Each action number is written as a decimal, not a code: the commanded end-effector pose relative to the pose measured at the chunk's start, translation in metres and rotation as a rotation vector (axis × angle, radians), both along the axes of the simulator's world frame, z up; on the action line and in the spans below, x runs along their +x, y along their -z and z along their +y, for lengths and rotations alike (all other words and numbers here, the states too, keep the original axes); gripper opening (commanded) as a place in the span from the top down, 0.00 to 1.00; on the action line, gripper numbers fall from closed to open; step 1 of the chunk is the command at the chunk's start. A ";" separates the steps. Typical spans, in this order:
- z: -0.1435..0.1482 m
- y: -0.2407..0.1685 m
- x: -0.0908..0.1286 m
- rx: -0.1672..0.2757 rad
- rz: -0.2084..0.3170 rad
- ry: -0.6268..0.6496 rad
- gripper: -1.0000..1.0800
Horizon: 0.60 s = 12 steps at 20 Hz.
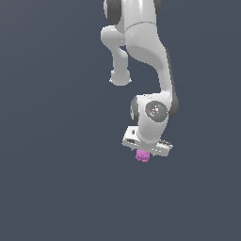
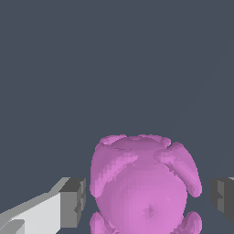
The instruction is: Pick up the object and move it to a goal position.
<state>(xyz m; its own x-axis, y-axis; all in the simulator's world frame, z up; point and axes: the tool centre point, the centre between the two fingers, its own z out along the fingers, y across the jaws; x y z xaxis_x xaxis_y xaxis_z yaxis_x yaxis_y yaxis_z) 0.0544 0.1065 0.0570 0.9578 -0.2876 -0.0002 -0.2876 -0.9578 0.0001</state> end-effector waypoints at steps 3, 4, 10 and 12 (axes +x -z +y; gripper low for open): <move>0.000 0.017 0.000 0.000 0.000 0.001 0.04; 0.000 0.018 0.000 0.000 0.000 0.001 0.04; 0.000 0.018 0.001 0.000 0.000 0.001 1.00; 0.000 0.018 0.001 0.000 0.000 0.001 1.00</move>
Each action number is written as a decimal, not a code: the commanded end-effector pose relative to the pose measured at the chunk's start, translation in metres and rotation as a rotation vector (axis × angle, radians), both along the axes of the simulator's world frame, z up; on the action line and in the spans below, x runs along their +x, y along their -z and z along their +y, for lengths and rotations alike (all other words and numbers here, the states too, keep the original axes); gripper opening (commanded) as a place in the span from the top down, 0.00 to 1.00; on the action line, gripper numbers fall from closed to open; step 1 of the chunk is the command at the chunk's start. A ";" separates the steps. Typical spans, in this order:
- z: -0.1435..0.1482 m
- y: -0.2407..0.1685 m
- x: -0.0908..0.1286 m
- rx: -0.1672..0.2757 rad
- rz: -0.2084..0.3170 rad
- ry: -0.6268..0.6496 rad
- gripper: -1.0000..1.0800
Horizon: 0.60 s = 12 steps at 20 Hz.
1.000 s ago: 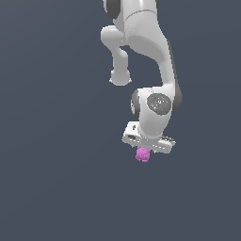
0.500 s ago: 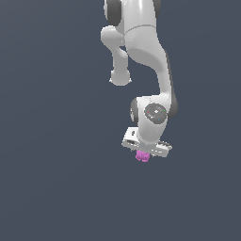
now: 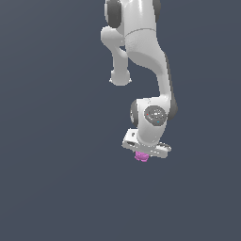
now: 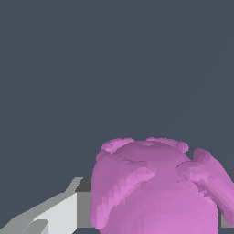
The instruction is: Pick up the object and move it to a goal position.
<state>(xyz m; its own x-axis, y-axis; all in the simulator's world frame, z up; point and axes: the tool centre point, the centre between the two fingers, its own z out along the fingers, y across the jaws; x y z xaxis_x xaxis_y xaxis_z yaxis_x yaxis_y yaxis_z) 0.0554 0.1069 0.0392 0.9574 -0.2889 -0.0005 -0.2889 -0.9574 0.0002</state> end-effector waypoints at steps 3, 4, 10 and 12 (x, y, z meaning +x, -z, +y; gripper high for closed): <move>0.000 0.000 0.000 0.000 -0.001 0.000 1.00; 0.000 0.000 0.000 0.000 -0.001 0.000 1.00; -0.001 -0.003 -0.001 0.000 -0.001 0.000 1.00; -0.002 -0.007 -0.003 0.000 -0.001 0.000 1.00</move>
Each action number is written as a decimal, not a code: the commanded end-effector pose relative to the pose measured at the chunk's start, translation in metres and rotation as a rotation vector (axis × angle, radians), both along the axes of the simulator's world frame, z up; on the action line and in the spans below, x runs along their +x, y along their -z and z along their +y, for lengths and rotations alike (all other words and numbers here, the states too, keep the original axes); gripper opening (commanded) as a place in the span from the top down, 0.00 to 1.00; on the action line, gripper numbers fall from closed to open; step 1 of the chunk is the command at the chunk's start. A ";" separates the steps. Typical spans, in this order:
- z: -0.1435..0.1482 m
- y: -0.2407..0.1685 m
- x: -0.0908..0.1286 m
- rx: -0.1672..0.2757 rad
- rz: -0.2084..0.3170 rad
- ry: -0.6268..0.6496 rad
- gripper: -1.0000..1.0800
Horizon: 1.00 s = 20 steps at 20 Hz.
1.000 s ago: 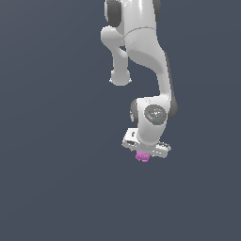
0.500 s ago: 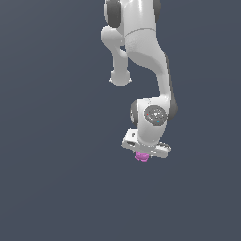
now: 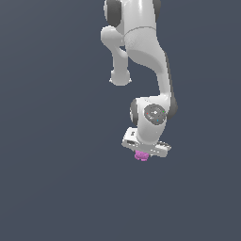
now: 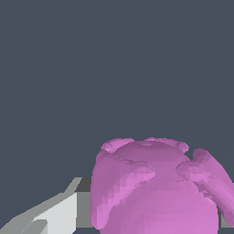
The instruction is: Pick up the object and move it to a goal position.
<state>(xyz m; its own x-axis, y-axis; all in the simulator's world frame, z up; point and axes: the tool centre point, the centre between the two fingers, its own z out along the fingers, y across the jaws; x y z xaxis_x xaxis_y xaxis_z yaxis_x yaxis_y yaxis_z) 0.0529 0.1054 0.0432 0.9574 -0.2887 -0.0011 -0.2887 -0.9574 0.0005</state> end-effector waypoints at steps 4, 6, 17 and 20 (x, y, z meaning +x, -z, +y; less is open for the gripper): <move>-0.005 -0.016 -0.007 0.000 -0.001 0.000 1.00; -0.008 -0.024 -0.011 0.000 -0.001 0.000 1.00; -0.035 -0.101 -0.049 0.001 -0.001 0.001 1.00; -0.044 -0.127 -0.062 0.001 -0.001 0.001 1.00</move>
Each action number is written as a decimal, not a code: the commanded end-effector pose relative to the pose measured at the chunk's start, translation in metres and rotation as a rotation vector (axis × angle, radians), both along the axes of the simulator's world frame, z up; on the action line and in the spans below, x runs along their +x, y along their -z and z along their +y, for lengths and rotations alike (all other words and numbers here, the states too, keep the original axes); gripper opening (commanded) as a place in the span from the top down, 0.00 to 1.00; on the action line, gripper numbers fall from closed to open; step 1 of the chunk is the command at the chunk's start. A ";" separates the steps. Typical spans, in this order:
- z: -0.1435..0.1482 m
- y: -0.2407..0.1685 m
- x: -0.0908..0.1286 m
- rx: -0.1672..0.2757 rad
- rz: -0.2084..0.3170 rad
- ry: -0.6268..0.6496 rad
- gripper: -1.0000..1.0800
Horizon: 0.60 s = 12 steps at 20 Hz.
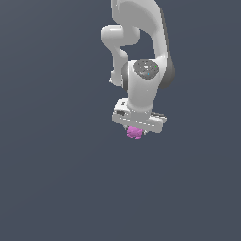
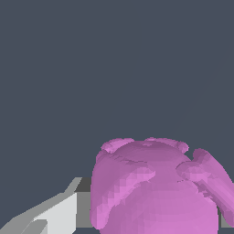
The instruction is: Pick up the object and move it to a goal position.
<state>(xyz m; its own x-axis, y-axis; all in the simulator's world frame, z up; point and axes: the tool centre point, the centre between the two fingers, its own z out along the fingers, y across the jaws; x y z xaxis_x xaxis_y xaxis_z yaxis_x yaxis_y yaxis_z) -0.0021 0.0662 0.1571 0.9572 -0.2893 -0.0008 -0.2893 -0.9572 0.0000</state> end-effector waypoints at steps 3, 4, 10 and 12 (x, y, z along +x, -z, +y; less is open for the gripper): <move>-0.014 -0.039 -0.019 0.001 0.000 0.000 1.00; -0.017 -0.048 -0.023 0.001 0.000 0.000 1.00; -0.036 -0.105 -0.049 0.001 0.000 0.000 1.00; -0.042 -0.124 -0.058 0.001 0.000 0.000 1.00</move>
<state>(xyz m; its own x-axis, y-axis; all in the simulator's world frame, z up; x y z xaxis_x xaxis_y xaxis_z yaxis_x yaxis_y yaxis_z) -0.0531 0.0291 0.2667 0.9572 -0.2894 -0.0006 -0.2894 -0.9572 -0.0009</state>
